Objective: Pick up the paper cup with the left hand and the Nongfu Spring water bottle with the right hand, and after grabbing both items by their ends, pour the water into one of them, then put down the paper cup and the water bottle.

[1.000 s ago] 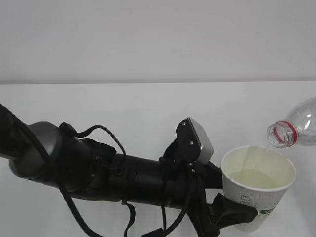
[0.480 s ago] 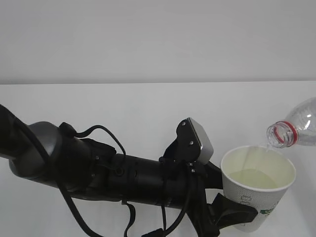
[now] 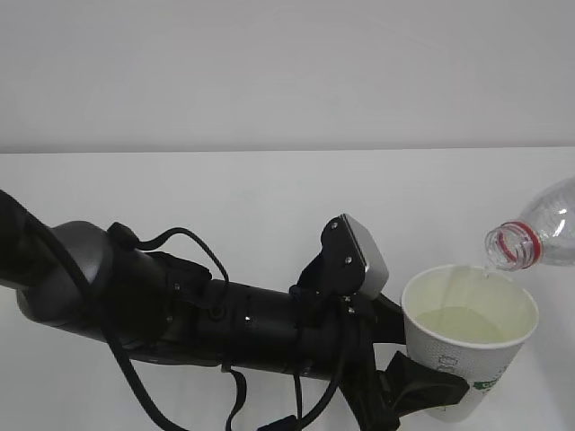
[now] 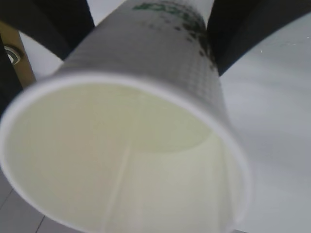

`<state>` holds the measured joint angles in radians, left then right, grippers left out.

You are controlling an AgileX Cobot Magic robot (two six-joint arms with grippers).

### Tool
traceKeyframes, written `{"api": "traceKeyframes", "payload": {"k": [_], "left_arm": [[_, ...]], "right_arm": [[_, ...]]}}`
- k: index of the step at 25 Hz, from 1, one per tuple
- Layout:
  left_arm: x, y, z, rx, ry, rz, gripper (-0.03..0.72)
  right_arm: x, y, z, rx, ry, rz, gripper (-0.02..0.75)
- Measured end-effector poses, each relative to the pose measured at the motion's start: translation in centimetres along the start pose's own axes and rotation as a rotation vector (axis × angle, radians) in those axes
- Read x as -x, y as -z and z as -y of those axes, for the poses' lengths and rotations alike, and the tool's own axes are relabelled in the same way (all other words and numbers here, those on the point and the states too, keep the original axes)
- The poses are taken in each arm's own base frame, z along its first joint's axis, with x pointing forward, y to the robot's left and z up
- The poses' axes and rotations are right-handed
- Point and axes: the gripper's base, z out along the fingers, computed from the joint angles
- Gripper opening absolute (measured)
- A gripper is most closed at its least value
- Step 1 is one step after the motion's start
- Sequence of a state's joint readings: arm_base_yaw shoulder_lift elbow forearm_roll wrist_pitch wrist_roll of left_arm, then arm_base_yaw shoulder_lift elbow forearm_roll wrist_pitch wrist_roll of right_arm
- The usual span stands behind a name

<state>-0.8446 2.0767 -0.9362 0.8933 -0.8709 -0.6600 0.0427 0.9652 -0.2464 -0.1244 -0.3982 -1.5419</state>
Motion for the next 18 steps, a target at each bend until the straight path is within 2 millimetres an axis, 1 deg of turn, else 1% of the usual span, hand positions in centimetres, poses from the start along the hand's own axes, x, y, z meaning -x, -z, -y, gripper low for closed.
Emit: {"api": "traceKeyframes", "payload": {"k": [18], "left_arm": [[0.0,0.0,0.0,0.0,0.0,0.0,0.486]], "right_arm": [[0.0,0.0,0.02,-0.002,0.003,0.0,0.43]]}}
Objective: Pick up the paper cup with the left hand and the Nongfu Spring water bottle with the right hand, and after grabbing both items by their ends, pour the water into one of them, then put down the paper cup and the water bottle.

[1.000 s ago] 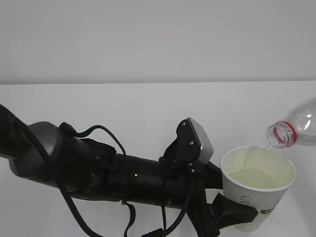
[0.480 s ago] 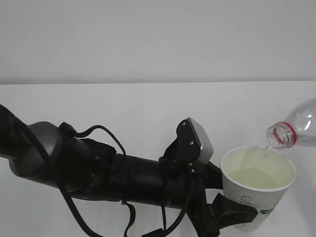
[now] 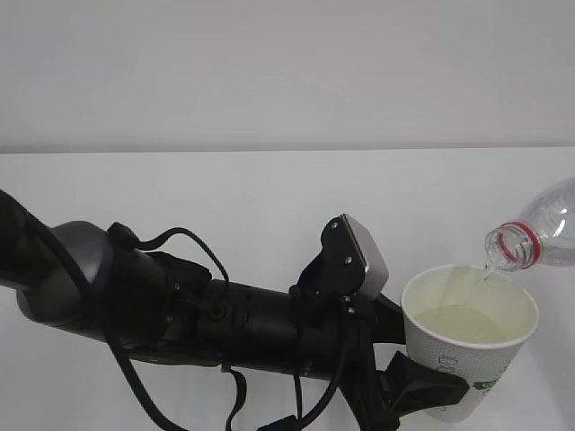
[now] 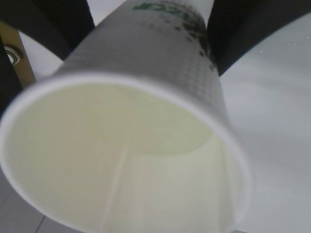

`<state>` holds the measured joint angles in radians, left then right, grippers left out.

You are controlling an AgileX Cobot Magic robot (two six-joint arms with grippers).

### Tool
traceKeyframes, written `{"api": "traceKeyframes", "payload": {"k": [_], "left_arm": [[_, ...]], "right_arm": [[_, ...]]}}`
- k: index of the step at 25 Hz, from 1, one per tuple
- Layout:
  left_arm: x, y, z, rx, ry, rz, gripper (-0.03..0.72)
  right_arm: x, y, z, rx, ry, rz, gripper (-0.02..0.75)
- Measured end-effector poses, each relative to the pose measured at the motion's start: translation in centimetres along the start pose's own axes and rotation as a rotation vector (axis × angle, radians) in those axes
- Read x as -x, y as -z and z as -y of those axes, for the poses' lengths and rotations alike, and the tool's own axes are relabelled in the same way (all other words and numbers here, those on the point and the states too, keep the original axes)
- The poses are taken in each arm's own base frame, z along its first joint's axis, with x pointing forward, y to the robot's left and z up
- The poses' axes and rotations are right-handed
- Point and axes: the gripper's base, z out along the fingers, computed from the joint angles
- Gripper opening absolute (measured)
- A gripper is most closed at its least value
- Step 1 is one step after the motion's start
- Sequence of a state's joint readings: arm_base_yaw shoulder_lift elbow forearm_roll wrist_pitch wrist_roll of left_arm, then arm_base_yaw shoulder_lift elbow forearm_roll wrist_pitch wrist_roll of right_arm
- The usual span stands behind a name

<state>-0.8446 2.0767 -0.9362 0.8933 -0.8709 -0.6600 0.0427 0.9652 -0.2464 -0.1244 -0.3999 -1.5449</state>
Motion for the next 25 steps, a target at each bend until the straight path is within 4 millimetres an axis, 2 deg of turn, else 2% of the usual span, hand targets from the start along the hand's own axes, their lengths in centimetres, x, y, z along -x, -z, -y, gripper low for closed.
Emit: {"api": "traceKeyframes", "payload": {"k": [25], "left_arm": [[-0.01,0.0,-0.01,0.001,0.0,-0.001,0.486]], "right_arm": [[0.0,0.0,0.02,-0.002,0.013,0.0,0.43]]}}
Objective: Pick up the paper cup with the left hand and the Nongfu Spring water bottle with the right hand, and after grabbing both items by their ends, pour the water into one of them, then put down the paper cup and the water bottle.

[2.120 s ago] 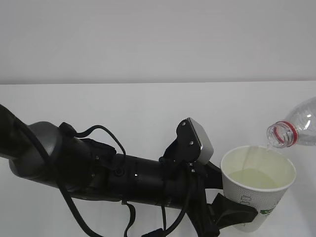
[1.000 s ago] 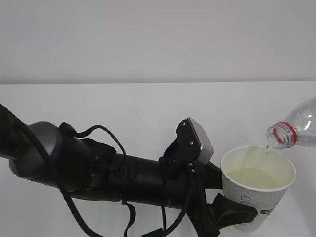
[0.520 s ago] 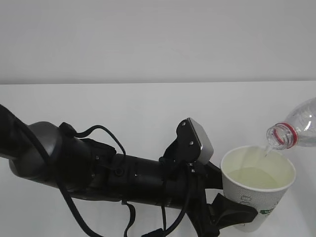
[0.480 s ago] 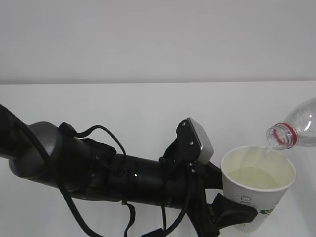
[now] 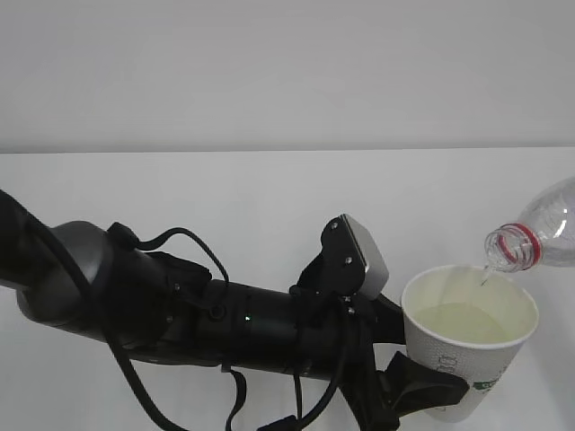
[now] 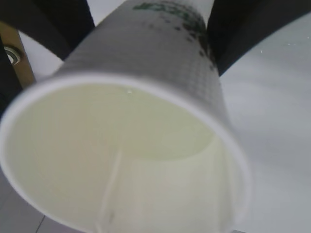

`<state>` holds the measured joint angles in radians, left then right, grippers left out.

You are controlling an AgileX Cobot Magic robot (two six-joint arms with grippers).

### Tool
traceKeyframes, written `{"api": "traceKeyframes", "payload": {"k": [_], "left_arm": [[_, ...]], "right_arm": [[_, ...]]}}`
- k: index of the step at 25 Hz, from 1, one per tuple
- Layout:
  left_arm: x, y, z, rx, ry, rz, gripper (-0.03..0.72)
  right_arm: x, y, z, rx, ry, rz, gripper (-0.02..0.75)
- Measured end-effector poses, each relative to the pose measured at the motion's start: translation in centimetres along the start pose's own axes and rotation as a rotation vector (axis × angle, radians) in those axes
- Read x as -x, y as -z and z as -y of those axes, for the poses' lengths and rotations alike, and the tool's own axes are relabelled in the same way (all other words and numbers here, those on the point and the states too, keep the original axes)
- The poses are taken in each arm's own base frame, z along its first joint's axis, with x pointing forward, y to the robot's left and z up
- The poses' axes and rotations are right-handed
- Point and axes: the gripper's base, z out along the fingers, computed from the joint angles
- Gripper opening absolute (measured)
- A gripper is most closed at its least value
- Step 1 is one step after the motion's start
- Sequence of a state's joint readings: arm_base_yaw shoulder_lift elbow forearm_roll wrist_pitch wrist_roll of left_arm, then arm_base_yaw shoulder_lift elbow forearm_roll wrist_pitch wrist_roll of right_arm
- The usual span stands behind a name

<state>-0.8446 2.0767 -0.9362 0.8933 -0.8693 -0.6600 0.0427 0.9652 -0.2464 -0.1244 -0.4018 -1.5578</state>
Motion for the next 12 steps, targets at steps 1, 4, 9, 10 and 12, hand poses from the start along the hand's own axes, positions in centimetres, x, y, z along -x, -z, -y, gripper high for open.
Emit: {"api": "traceKeyframes", "payload": {"k": [1,4,9,10,12], "left_arm": [[0.0,0.0,0.0,0.0,0.0,0.0,0.486],[0.0,0.0,0.0,0.0,0.0,0.0,0.486],[0.0,0.0,0.0,0.0,0.0,0.0,0.486],[0.0,0.0,0.0,0.0,0.0,0.0,0.486],[0.0,0.0,0.0,0.0,0.0,0.0,0.486]], "right_arm": [[0.0,0.0,0.0,0.0,0.002,0.0,0.43],[0.0,0.0,0.0,0.0,0.002,0.0,0.43],[0.0,0.0,0.02,-0.002,0.004,0.0,0.43],[0.0,0.0,0.02,-0.002,0.004,0.0,0.43],[0.0,0.0,0.02,-0.002,0.004,0.0,0.43]]}}
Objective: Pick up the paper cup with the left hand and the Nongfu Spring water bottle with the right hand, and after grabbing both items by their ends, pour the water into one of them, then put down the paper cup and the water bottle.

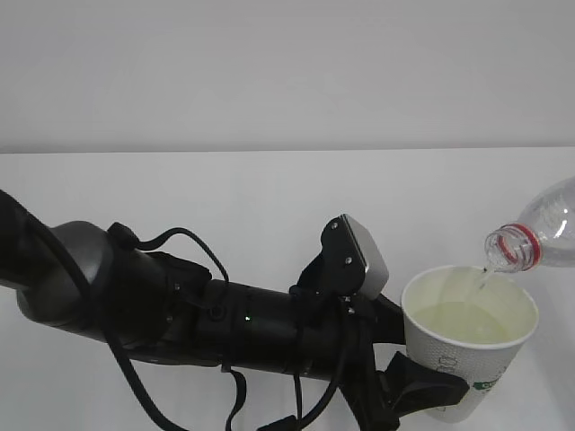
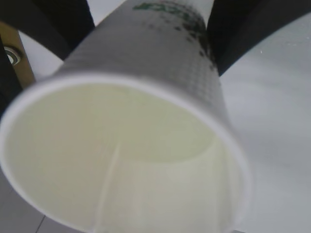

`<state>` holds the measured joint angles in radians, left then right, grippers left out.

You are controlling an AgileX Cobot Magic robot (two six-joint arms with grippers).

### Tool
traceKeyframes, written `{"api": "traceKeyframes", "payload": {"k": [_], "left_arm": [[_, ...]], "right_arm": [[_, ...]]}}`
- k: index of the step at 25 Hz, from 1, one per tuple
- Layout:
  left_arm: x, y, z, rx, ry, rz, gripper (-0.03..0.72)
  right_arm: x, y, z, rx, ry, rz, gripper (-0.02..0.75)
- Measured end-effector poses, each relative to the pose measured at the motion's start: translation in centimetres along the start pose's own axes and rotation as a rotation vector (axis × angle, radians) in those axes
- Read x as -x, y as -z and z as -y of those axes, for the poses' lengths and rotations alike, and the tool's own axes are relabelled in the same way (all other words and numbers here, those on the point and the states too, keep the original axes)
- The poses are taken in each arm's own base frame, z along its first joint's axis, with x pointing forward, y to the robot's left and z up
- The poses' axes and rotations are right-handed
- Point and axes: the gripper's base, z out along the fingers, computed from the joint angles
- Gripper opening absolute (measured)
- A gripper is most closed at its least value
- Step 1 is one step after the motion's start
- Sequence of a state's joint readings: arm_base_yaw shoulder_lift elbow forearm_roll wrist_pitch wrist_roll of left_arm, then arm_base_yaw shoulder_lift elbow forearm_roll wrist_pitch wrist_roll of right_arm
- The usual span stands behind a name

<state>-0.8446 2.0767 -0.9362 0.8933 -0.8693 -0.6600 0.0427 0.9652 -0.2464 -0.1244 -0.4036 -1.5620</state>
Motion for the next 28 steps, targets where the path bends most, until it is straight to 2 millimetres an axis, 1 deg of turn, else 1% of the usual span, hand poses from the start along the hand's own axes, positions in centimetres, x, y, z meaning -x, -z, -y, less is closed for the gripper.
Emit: {"api": "traceKeyframes", "payload": {"k": [28], "left_arm": [[-0.01,0.0,0.01,-0.001,-0.001,-0.001,0.486]], "right_arm": [[-0.01,0.05,0.07,-0.005,0.0,-0.001,0.43]]}}
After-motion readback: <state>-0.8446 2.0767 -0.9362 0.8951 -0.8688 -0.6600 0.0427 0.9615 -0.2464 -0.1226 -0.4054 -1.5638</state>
